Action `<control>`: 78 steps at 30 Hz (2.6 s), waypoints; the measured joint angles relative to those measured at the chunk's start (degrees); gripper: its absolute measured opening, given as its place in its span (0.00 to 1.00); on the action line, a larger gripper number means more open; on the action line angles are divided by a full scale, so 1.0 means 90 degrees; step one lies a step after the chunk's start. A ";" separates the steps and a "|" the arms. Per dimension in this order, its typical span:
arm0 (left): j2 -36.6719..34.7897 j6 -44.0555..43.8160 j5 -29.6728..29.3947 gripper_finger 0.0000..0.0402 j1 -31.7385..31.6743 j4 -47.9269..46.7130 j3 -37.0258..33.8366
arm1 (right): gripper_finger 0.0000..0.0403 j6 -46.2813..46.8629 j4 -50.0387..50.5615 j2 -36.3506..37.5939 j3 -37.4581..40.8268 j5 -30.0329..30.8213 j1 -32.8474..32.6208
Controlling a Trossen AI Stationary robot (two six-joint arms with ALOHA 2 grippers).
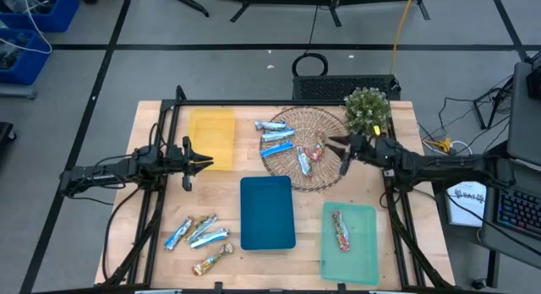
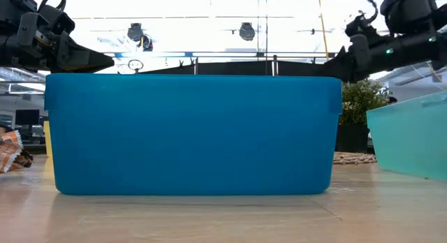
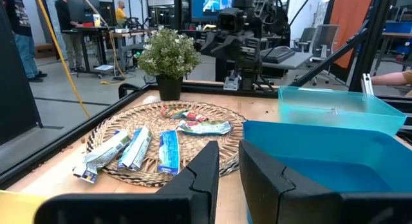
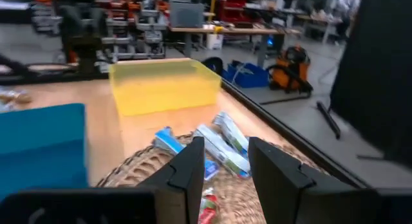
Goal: Pick and place Granola Bars by type
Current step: Put the red granola bar into the green bin
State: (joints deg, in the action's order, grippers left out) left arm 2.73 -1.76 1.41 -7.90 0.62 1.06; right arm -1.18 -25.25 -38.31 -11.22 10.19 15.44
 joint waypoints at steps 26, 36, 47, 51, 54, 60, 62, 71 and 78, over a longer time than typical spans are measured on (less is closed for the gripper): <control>-0.0001 0.0001 0.0000 0.17 0.0000 0.0000 0.0000 | 0.28 0.0275 0.0363 0.0175 -0.0002 -0.1183 0.0984; 0.0001 0.0002 0.0000 0.17 0.0000 0.0000 0.0000 | 0.28 0.0696 0.1028 0.1224 -0.0005 -0.2617 0.0981; 0.0001 0.0001 0.0000 0.17 0.0000 0.0000 0.0000 | 0.28 0.0544 0.2122 0.2091 -0.0007 -0.1888 0.0981; 0.0002 0.0000 0.0000 0.17 0.0000 0.0000 0.0000 | 0.28 0.0371 0.2088 0.2110 0.0091 -0.1650 0.0981; 0.0002 0.0000 0.0000 0.17 0.0000 0.0000 0.0000 | 0.28 0.0219 0.1599 0.2171 0.0372 -0.1672 0.0979; 0.0000 0.0002 0.0000 0.17 0.0000 -0.0001 0.0000 | 0.26 0.0065 0.0258 0.2601 0.0987 -0.1642 0.0974; -0.0001 0.0001 0.0000 0.17 0.0001 0.0000 0.0000 | 0.25 0.0010 0.0523 0.2629 0.0996 -0.1566 0.0976; 0.0001 0.0002 0.0000 0.17 0.0002 0.0000 0.0000 | 0.19 0.0176 0.0923 0.2583 0.1010 -0.1631 0.0677; 0.0002 0.0001 0.0000 0.17 0.0001 0.0000 0.0000 | 0.17 0.0158 0.1046 0.2253 0.0639 -0.1599 0.0371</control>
State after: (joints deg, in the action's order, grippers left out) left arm 2.74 -1.75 1.41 -7.89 0.62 1.06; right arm 0.24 -15.83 -18.04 -5.47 -4.21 18.78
